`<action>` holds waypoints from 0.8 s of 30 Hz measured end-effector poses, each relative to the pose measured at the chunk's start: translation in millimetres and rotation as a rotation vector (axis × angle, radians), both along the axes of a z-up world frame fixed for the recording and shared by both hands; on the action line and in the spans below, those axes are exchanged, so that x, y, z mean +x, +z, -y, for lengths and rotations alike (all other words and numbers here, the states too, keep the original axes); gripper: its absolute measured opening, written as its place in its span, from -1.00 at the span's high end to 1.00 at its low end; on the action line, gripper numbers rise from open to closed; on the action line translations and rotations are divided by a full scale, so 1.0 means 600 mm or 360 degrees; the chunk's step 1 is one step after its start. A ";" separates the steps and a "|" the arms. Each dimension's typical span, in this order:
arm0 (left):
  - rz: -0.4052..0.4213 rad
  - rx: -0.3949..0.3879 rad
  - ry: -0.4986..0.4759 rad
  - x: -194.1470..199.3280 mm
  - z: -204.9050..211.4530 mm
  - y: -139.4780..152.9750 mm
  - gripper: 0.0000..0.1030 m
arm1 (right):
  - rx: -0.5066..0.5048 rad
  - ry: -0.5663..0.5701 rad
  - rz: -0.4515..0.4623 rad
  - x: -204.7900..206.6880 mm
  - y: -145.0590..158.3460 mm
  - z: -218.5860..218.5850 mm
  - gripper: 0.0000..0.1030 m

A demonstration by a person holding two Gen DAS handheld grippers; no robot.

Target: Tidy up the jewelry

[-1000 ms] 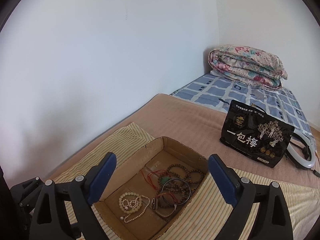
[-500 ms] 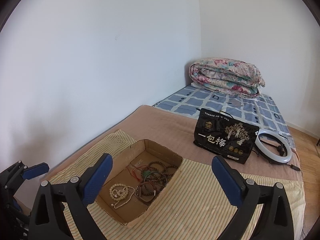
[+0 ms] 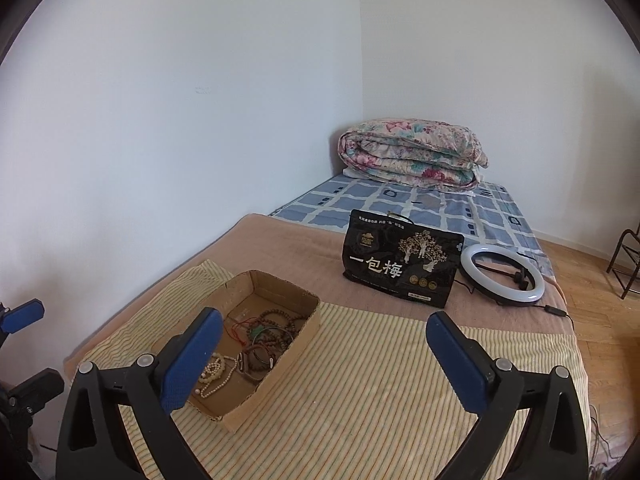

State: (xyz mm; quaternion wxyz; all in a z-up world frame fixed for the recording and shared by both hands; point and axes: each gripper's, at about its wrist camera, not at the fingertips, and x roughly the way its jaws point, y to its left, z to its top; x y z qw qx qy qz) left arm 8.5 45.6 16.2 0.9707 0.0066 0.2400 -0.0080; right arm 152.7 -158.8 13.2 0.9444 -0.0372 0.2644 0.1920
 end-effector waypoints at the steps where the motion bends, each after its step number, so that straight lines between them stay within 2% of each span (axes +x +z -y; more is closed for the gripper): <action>1: 0.0004 0.0001 0.0007 -0.003 0.000 0.001 -0.93 | -0.0005 -0.0007 0.0003 -0.003 -0.002 0.003 -0.99; 7: -0.0006 0.0012 0.0050 -0.011 0.001 0.005 -0.94 | -0.0032 -0.0010 -0.0002 -0.020 -0.009 0.012 -0.99; 16: 0.0012 0.0094 0.0117 -0.026 0.011 0.011 -0.99 | -0.0027 -0.0050 0.0007 -0.029 -0.015 0.032 -0.99; 24: 0.0020 0.0095 0.0131 -0.030 0.015 0.015 -1.00 | -0.0050 -0.0079 0.0006 -0.031 -0.018 0.041 -0.99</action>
